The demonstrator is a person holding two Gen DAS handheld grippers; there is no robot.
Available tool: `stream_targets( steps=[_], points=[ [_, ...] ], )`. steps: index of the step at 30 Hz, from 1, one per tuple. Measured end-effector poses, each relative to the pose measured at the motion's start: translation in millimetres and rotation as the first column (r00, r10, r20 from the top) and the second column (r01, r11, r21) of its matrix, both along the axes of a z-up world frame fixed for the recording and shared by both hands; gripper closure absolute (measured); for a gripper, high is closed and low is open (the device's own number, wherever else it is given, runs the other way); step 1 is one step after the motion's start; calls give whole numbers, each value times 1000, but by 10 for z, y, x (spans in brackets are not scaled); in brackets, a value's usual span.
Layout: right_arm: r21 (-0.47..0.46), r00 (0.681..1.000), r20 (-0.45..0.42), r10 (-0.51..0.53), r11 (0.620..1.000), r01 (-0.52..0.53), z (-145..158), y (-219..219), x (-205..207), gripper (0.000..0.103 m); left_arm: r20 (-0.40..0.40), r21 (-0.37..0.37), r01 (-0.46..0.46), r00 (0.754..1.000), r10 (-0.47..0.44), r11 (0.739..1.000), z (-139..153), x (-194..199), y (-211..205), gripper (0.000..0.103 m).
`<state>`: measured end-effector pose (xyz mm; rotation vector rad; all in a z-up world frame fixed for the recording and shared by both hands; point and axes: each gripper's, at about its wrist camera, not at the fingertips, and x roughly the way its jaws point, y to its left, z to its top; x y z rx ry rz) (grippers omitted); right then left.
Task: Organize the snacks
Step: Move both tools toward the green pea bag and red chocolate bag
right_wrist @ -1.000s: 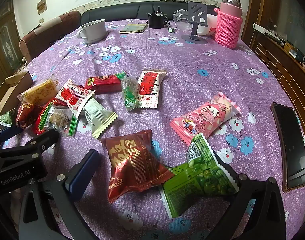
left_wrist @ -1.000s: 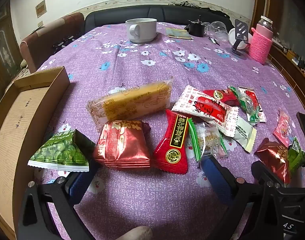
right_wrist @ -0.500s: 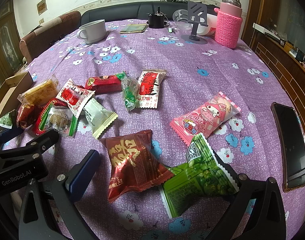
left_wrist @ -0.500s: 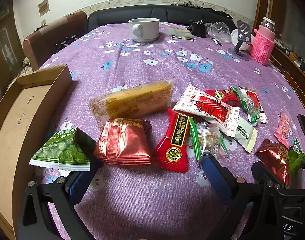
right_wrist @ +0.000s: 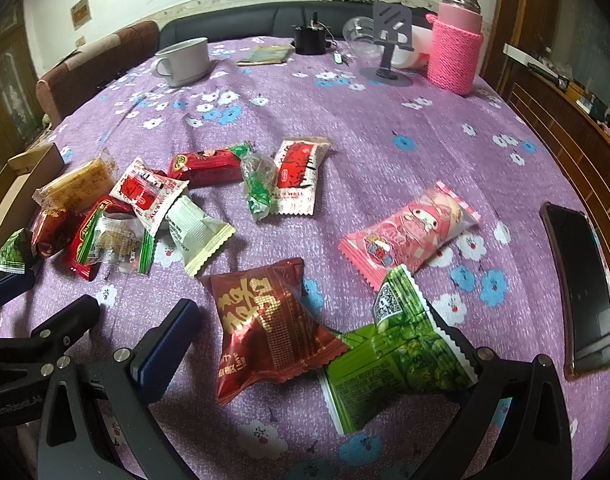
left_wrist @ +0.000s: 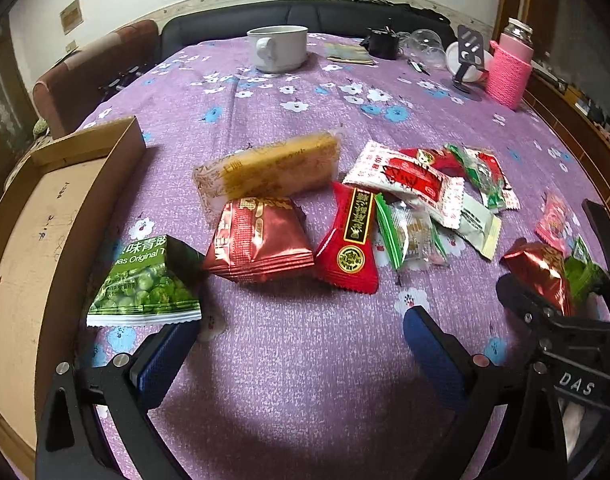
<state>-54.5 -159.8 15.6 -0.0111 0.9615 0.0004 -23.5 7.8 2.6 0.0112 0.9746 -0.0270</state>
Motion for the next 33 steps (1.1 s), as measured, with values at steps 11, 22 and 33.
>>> stream_targets(
  steps=[11,22,33],
  points=[
    [0,1000,-29,-3,1000,3,14,43,-240,0,-15,-16,84,996,-85,996,16,-120,42,1],
    [5,1000,-18,-9,1000,9,19,37,-278,0,131,-133,45,991,-27,990,202,-417,297,5],
    [5,1000,-17,-10,1000,10,24,46,-298,0,47,-161,3,999,5,987,66,-319,382,5]
  ],
)
